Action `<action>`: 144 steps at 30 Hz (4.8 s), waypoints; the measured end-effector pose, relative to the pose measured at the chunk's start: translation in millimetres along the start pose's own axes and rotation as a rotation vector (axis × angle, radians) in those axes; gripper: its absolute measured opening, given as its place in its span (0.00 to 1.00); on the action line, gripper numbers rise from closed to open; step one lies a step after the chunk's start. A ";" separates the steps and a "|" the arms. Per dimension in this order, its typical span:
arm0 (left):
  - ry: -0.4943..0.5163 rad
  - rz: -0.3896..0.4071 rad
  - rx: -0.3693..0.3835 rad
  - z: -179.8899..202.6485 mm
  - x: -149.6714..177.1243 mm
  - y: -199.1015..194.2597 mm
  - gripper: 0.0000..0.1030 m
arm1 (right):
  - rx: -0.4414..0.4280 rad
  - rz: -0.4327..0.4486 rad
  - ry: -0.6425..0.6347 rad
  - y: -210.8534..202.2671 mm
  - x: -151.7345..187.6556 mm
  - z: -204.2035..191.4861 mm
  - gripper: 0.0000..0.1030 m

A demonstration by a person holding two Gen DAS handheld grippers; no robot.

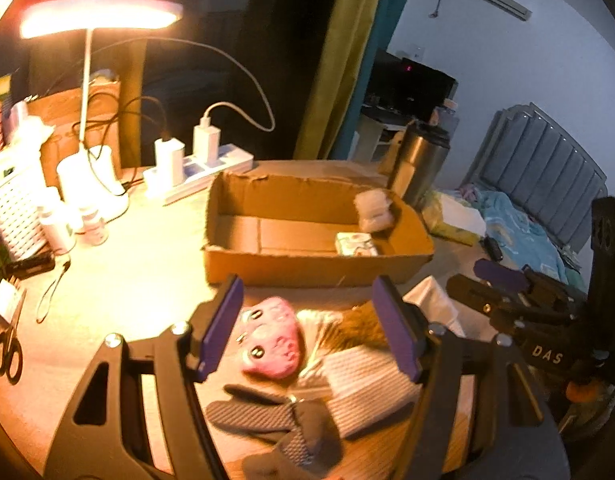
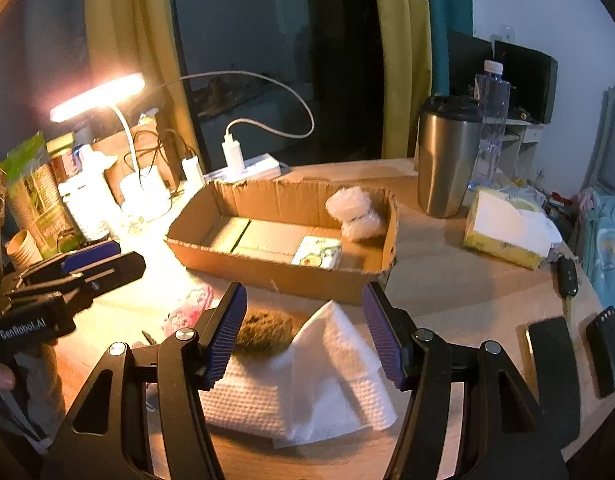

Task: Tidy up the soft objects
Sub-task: 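Move the left gripper to the pink plush toy while the right moves to the brown sponge, then grasp the pink plush toy with the left gripper while the right grasps the brown sponge, then carry the plush toy into the box with the left gripper while the right drops the sponge in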

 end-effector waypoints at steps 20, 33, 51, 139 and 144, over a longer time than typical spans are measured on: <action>-0.071 -0.046 -0.040 -51.4 25.8 0.7 0.67 | -0.036 -0.097 -0.050 41.3 13.0 -43.6 0.62; -0.088 -0.089 -0.041 -63.1 28.7 17.0 0.67 | -0.023 -0.178 -0.054 69.9 18.5 -49.5 0.62; -0.035 -0.219 -0.056 -37.3 32.5 67.0 0.67 | -0.093 -0.150 -0.053 68.0 19.2 -32.1 0.36; 0.059 0.068 0.012 -17.9 -76.9 35.7 0.42 | -0.072 0.150 -0.120 28.0 -79.4 -34.9 0.35; 0.053 0.023 0.001 -24.7 -71.2 59.5 0.42 | -0.075 0.117 -0.104 50.2 -79.0 -30.3 0.35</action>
Point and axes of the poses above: each gripper's, at about its wrist camera, not at the fingertips, and y roughly the way its jaws point, z to its right, x to its underside, the point moved 1 cm from there along y, roughly the way its jaws point, and after that the axes turned 2 degrees about -x, right-handed, at the moved point
